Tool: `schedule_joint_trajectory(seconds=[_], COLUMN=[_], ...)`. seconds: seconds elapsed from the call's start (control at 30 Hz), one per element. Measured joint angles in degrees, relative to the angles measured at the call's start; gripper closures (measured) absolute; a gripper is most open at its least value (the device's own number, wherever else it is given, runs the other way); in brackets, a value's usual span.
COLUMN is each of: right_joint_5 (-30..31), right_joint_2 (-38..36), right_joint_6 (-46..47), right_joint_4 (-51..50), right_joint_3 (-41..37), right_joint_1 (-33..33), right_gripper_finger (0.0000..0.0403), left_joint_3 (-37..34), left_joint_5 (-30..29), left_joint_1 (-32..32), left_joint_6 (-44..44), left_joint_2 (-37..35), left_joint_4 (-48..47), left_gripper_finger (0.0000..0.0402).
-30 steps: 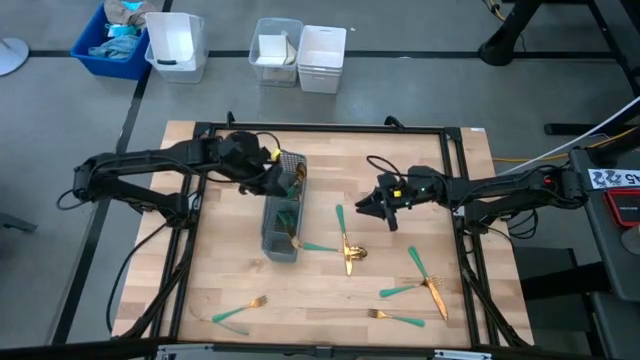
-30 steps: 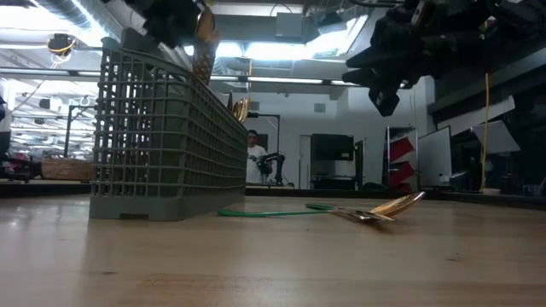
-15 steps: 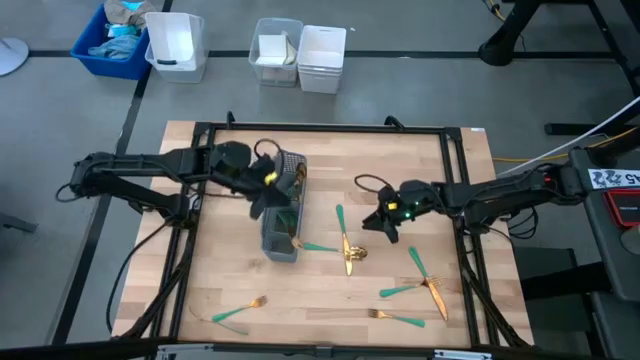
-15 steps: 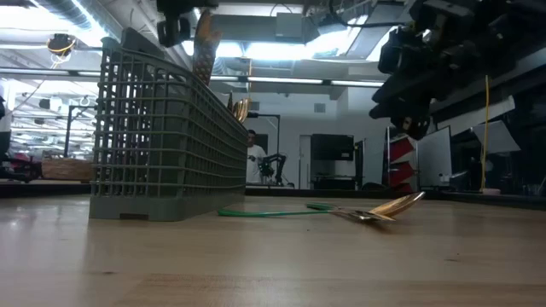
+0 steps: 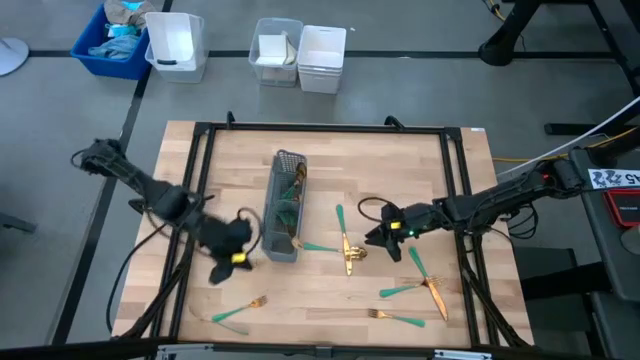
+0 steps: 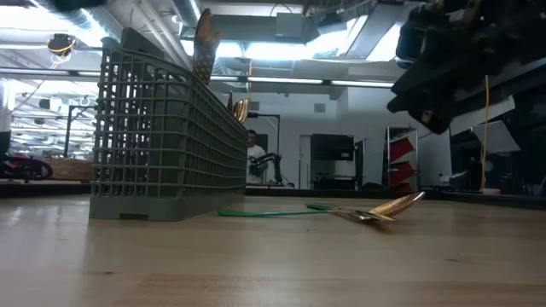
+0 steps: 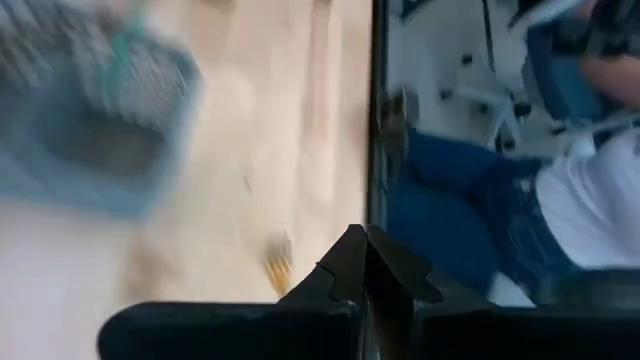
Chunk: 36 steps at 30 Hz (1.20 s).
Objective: Sort silverware
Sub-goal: Put the green fork into the gray silverware rack
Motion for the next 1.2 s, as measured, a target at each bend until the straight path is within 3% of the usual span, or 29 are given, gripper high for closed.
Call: schedule_joint_trajectory(seconds=[0.13,0.2,0.3,0.5,0.83,1.2], right_joint_5=[3.76,6.19,10.67,18.14,26.63,26.63], right_joint_2=[0.00,0.00,0.00,0.00,0.00,0.02], right_joint_6=[4.30,6.30,10.42,14.86,18.22,18.01], right_joint_4=[0.01,0.00,0.07,0.08,0.14,0.04], right_joint_3=[0.00,0.00,0.00,0.00,0.00,0.00], right_joint_1=[3.27,4.88,7.35,12.11,16.00,15.84], right_gripper_finger=[0.0301,0.0301,0.0301,0.0301,0.0301,0.0301], left_joint_3=[-2.13,-3.60,-6.56,-12.18,-17.17,-17.59], left_joint_5=[-0.25,-0.26,-0.32,1.16,2.93,6.48], left_joint_1=[-8.77,-11.67,-13.89,-16.63,-25.43,-35.21], left_joint_6=[-10.90,-11.55,-11.22,-20.51,-17.39,-12.78], left_joint_2=[0.09,0.12,0.12,0.14,0.99,13.58], left_joint_4=[0.27,-0.34,-0.21,-0.18,2.51,16.06], left_gripper_finger=[0.0398,0.0395,0.0391,0.0364,0.0270,0.0263])
